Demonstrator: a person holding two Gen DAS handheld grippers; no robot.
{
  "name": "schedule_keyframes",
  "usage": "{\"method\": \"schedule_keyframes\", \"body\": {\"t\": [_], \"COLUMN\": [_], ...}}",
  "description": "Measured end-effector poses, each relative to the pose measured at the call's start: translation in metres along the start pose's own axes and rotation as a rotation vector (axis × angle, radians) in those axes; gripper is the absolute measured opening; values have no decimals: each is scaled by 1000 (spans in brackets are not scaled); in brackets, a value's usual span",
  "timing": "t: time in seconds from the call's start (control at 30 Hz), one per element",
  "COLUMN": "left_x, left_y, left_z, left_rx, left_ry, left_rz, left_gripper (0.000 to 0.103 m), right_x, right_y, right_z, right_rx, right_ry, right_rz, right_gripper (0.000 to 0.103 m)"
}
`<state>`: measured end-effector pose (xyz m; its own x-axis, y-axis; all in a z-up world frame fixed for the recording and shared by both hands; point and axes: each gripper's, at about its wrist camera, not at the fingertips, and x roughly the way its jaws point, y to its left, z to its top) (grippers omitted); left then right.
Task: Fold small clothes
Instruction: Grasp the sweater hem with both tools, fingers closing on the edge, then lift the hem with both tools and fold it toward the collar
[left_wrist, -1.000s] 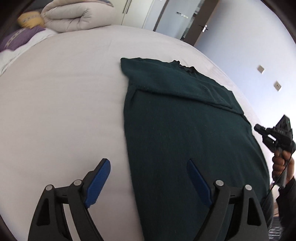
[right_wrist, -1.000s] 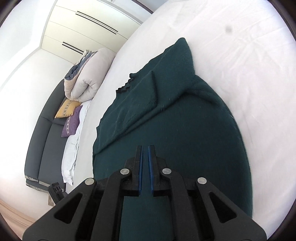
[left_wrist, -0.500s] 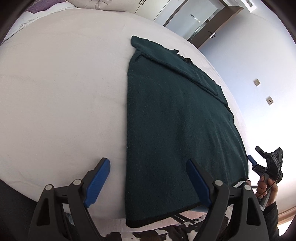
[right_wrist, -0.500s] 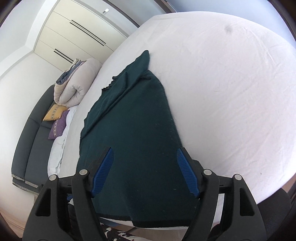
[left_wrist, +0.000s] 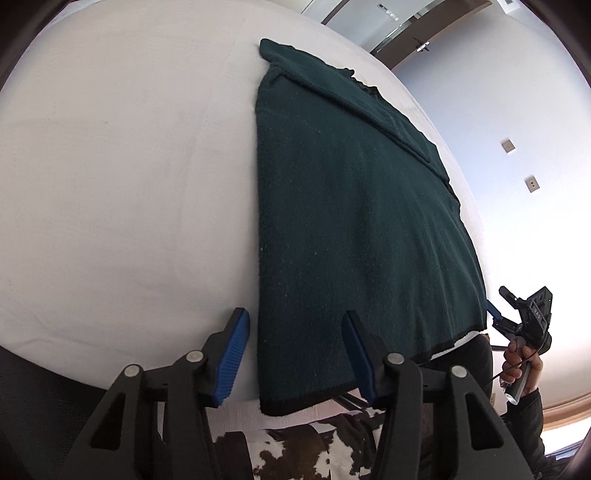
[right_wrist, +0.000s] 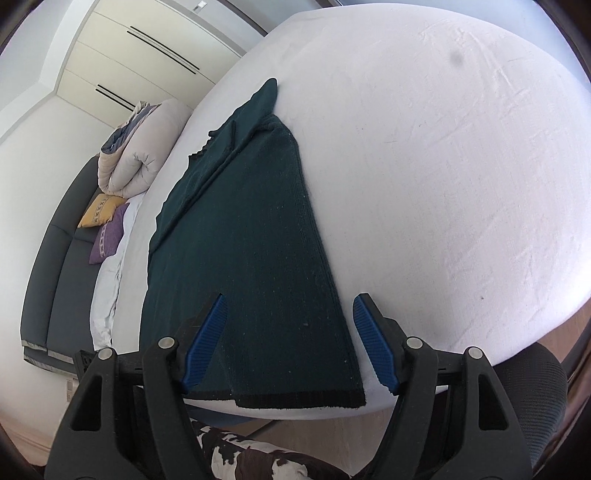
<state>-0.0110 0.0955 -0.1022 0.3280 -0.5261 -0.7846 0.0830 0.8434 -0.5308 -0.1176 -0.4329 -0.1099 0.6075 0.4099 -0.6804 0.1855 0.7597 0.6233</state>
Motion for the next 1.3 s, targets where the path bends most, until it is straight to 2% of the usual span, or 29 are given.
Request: {"method": "schedule_keyframes", "body": {"t": [0.13,0.2,0.27,0.33,0.4,0.43,0.53,0.6,0.73,0.9,1.07,1.17,1.3], "left_x": [1,2,3,7,10,10,9,9,9,4,-2,-4,-12], "left_y": [1,0,-3,-4,-2,0,0,-3,-3,2,4,6,4], "left_z": [-2,-3,-7,-10,-10,-11,-12,-12,-11,-12,-13,-14,-13], "left_rx": [-32,-40,-30,-18,-23,-33,-36,-33,-39,-47,-46,-59,-76], "left_ry": [15,24,51,74,84,83,79,77,73,62,47,38,13], "left_rz": [-12,-12,-2,4,6,-5,-13,-10,-24,-56,-79,-97,-140], "left_gripper": [56,53,43,25,12,10,8,7,6,6,6,5,5], "right_x": [-2,-3,-5,-7,-8,-8,-4,0,1,6,4,3,-7], "right_y": [0,0,1,0,-1,-2,-2,-2,-3,-11,-26,-25,-15], "right_z": [-3,-4,-5,-6,-6,-7,-7,-6,-1,-2,1,0,-1], "right_rx": [6,8,3,1,4,3,-17,-28,-30,-24,30,12,-19], "right_ry": [25,43,55,64,80,91,143,179,210,266,268,265,225], "right_rz": [6,3,-9,-17,-35,-36,-61,-86,-111,-136,-69,-65,-26], "right_gripper": [69,69,69,69,69,69,66,59,54,34,31,8,7]}}
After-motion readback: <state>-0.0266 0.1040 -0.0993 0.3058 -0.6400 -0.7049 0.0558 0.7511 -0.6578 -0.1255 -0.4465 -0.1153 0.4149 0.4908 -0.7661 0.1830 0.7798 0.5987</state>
